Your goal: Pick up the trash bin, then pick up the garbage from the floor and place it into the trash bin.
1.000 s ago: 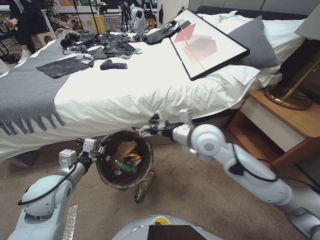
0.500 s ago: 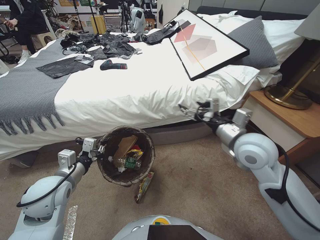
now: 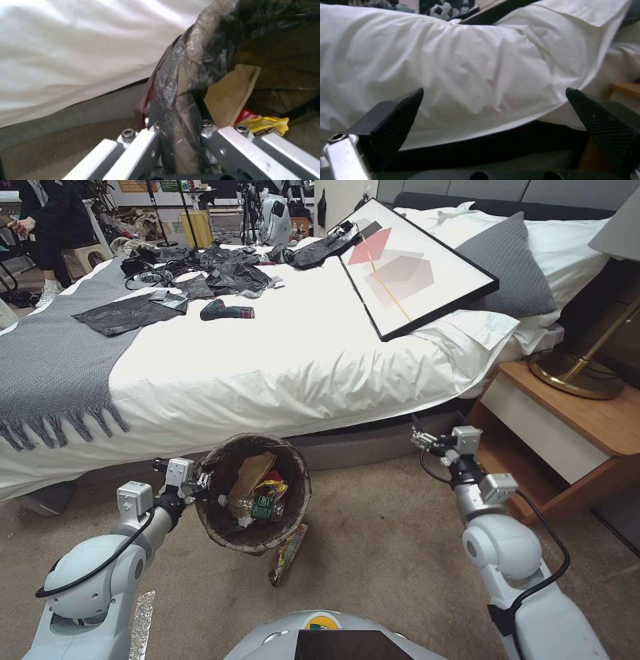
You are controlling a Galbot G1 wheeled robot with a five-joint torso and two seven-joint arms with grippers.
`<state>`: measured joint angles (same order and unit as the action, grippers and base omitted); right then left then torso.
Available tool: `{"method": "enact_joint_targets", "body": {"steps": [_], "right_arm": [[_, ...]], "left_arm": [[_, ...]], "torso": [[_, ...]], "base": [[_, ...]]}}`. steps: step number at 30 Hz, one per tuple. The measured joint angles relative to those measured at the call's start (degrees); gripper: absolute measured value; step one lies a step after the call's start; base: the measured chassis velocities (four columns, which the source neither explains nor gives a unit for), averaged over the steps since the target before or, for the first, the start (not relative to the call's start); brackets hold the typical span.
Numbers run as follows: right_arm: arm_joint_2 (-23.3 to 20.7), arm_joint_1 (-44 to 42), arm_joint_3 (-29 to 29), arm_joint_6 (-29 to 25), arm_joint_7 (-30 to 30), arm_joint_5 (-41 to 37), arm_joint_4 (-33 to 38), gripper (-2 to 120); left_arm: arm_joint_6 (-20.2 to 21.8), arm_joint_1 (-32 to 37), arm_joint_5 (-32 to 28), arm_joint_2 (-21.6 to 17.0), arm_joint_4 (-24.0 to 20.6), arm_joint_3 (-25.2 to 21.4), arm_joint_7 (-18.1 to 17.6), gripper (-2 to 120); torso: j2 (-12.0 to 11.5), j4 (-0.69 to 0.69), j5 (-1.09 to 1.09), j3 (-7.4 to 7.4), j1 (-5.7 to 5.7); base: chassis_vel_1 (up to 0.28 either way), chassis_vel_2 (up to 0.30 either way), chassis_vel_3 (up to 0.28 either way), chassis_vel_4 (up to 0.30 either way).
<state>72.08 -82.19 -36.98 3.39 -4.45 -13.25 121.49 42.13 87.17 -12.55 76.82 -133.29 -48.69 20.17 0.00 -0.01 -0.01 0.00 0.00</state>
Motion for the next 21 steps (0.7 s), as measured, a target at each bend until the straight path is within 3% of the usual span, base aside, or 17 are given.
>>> {"method": "enact_joint_targets", "body": {"steps": [6,14,21], "right_arm": [[2.9,-1.5,-0.8,-5.8,-0.9,7.2,-2.0,100],[3.0,-0.9,-0.3,-5.5,-1.9,7.0,-2.2,100],[2.5,0.0,-0.1,-5.0,-1.8,6.6,-2.7,100]], "left_arm": [[0.0,0.3,0.0,0.8,0.1,0.3,-0.6,0],[0.0,0.8,-1.2,1.3,-0.1,0.4,-1.7,0],[0.0,0.5,-0.6,1.0,0.0,0.2,-0.4,0]], "torso": [[0.0,0.01,0.0,0.0,0.0],[0.0,0.02,0.0,0.0,0.0],[0.0,0.01,0.0,0.0,0.0]], "base": [[0.0,0.0,0.0,0.0],[0.0,0.0,0.0,0.0],[0.0,0.0,0.0,0.0]]}}
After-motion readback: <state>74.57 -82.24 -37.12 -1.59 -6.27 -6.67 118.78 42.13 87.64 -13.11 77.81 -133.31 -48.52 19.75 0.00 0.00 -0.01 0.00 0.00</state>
